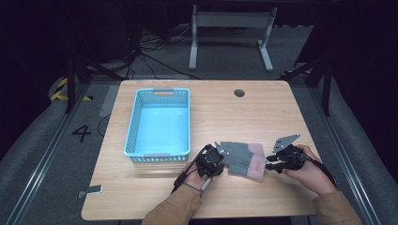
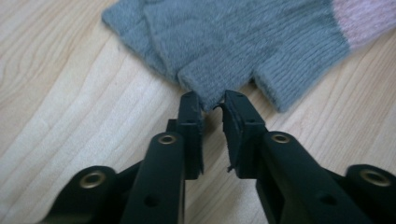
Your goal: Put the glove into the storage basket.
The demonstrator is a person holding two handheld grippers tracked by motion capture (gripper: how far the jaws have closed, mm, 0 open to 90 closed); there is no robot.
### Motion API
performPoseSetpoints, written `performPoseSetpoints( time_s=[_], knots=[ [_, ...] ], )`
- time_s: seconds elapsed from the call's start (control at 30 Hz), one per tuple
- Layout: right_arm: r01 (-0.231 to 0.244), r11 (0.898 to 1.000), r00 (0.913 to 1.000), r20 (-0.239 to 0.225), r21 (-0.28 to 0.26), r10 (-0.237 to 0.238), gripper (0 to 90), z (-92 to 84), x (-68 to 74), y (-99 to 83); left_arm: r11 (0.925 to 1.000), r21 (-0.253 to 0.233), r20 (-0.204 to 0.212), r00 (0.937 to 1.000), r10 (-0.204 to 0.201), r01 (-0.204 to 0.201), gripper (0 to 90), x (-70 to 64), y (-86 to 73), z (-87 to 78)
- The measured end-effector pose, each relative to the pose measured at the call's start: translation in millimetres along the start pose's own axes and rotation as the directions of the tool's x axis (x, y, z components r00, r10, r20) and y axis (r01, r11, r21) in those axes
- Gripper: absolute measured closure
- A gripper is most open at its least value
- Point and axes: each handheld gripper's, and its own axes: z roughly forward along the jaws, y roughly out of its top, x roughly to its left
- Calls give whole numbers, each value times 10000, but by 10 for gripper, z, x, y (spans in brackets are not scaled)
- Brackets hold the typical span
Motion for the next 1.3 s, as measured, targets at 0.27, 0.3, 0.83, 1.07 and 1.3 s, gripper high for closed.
performPoseSetpoints(
  time_s=[0.27,0.3,0.83,1.07,1.3],
  knots=[
    [263,9996,9994,216,-58,-261,781,-2,59,57,9996,197,-14,9998,187,-186,870,-19,13,45],
    [263,9996,9994,216,-58,-261,781,-2,59,57,9996,197,-14,9998,187,-186,875,-19,13,45],
    [-98,9907,9945,1022,-1357,238,862,-276,34,150,9981,-426,138,9989,440,-434,888,-77,52,-196],
    [-520,9808,9892,1251,-1879,764,862,-263,-75,200,9973,-633,229,9990,385,-369,888,-90,67,-230],
    [-967,9728,9855,1169,-2105,1233,862,-199,-165,218,9969,-683,224,9989,400,-384,888,-84,77,-225]
  ],
)
